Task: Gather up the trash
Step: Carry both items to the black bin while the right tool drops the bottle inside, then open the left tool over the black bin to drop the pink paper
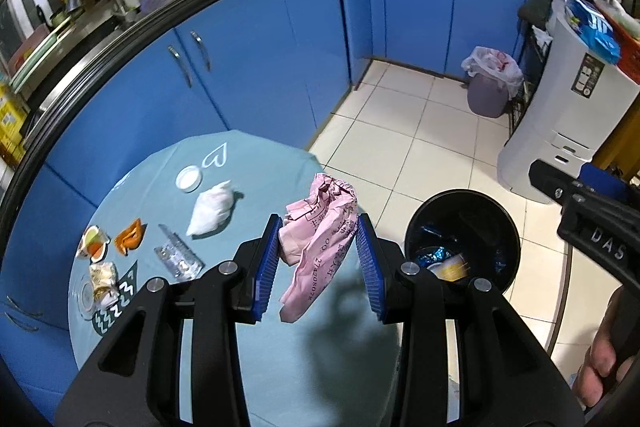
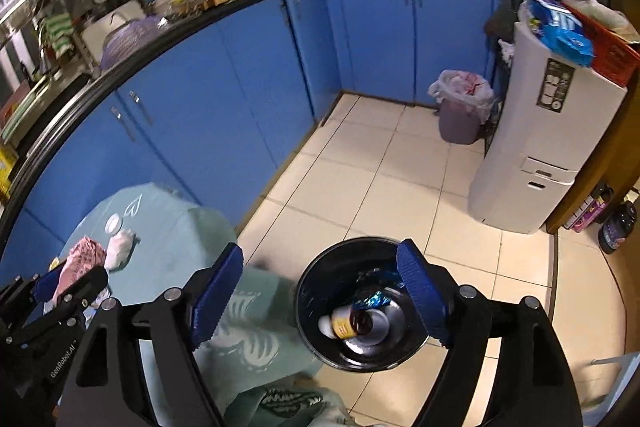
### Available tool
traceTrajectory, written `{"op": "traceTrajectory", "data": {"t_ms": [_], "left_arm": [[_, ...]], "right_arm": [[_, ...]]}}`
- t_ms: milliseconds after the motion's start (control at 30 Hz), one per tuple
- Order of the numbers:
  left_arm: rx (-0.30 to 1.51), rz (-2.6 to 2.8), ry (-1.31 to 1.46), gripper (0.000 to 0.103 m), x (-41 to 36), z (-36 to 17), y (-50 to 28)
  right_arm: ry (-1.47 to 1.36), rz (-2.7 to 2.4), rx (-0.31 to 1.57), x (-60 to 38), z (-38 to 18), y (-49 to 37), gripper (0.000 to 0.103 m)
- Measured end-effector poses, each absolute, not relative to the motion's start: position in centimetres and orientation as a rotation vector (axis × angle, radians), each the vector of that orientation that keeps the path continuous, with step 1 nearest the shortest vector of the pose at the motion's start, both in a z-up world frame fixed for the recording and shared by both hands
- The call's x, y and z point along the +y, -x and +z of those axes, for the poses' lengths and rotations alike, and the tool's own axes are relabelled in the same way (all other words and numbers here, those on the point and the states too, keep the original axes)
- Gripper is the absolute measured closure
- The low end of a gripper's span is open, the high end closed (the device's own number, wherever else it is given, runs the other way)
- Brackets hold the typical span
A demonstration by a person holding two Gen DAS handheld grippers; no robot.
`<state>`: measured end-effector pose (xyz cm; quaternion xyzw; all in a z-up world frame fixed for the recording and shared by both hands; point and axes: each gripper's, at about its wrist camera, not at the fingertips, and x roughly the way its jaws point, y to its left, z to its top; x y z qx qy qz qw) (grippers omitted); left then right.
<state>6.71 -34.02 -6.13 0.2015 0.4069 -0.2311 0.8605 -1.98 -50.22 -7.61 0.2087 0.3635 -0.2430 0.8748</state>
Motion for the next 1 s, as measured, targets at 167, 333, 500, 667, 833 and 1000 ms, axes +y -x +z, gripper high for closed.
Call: {"op": "traceTrajectory", "data": {"t_ms": [167,333,500,667,833,1000], "left_arm": [[0.850,-0.507,-0.446,0.064,-35.7,-6.3,-6.3],[0.854,-0.535,-0.462,0.064,-37.5,-6.5,-5.8],[0.845,-0.597,-0.483,0.064,-40.4,-6.3,-4.8],[0.819,-0.676,-0.498,0.059,-43.6,-5.9,-3.7],[0.770,-0.722,-0.502,0.018,-45.7,-5.1,-2.7],[0.754,-0.721,-0.501,0.013,-45.9,-4.9,-2.7]], "right_arm": [[-0.475,-0.540,0.752,-52.0,-7.9,3.0,0.026],[-0.507,-0.575,0.751,-53.8,-8.4,4.1,0.026],[-0.532,-0.623,0.737,-55.6,-8.4,5.5,0.026],[-0.552,-0.677,0.724,-57.3,-8.3,7.0,0.026],[-0.567,-0.720,0.714,-58.4,-8.2,8.2,0.026],[-0.572,-0.721,0.717,-58.5,-8.3,8.1,0.026]]}}
